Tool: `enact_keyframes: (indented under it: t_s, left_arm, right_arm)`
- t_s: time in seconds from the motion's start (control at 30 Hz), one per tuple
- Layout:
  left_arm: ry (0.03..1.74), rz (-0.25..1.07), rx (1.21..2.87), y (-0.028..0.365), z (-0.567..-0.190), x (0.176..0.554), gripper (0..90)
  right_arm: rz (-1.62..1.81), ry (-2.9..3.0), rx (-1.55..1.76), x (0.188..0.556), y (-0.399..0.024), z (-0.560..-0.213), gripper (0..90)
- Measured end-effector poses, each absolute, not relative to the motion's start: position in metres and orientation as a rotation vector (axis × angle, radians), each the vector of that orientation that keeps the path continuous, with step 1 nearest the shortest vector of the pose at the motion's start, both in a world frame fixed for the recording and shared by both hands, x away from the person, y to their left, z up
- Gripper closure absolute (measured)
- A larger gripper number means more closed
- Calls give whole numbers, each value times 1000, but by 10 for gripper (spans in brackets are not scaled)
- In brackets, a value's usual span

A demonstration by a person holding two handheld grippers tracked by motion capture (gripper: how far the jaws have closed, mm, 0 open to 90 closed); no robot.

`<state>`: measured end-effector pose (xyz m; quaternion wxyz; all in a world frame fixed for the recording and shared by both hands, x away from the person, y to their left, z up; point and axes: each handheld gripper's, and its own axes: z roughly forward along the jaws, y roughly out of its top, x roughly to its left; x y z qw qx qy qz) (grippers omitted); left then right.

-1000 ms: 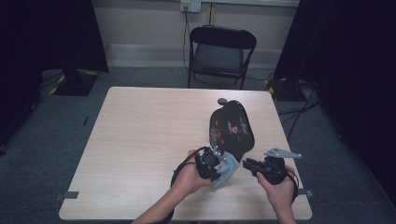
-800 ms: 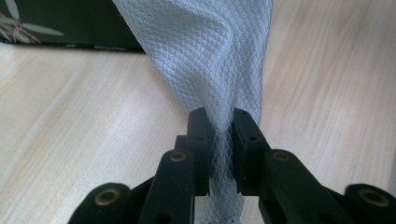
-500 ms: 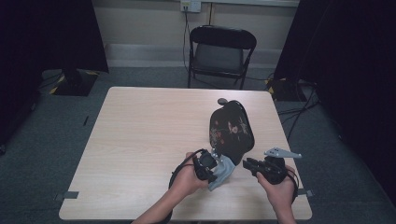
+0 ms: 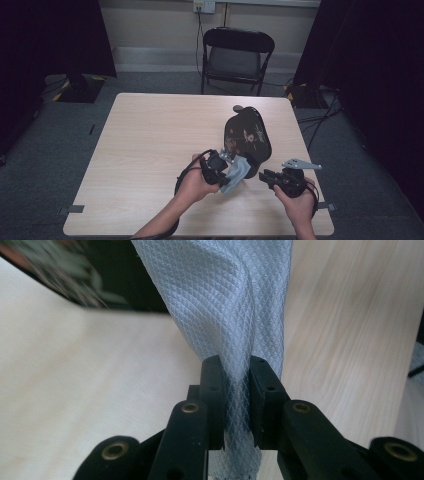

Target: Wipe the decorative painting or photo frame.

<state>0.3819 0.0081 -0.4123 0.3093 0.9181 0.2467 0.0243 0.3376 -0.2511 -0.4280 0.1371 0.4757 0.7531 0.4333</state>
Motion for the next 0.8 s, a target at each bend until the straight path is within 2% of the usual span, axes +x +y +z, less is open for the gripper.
enact_keyframes:
  t_s: [0.17, 0.3, 0.8]
  left_arm:
    - [618, 149, 2359, 6, -368, 392, 790]
    - [607, 171, 2360, 0, -358, 396, 790]
    - [667, 112, 2428, -4, -409, 399, 790]
  right_arm:
    - [1254, 2180, 1372, 338, -250, -428, 701]
    - [1254, 2182, 1377, 338, -250, -429, 701]
    - [1258, 2188, 1364, 338, -249, -428, 693]
